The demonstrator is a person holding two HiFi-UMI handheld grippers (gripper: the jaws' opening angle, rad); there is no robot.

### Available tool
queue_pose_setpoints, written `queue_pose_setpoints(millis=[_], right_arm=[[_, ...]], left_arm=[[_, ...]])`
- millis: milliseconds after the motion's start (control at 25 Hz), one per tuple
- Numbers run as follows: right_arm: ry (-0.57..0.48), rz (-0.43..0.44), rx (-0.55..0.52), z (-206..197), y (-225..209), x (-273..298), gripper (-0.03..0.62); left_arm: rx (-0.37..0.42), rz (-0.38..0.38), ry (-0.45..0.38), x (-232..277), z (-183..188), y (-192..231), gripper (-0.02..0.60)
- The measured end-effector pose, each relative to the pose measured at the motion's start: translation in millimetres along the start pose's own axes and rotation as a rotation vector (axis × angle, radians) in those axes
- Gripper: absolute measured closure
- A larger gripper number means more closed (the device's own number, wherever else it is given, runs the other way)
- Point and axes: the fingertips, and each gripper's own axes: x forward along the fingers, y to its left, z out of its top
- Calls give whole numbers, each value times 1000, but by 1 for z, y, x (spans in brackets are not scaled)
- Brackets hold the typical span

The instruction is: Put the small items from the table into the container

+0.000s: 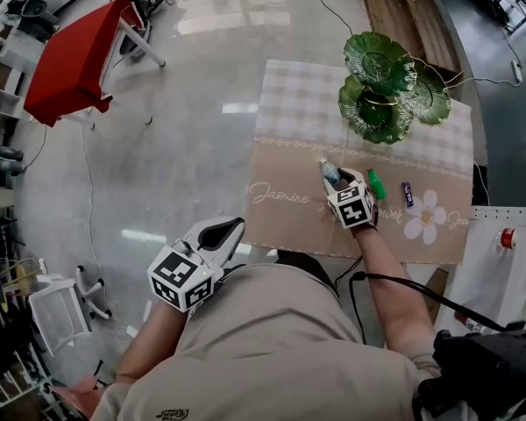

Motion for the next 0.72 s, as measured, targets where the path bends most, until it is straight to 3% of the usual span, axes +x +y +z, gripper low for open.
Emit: queue_pose_setpoints(millis=[320, 720], right_arm=[[-103, 52, -30, 45, 4, -58, 419], [-317, 33, -130, 168, -27, -166, 419]], left_arm=[[5, -1, -25, 5, 3, -10, 574], [12, -17, -57, 11, 11, -17, 574]])
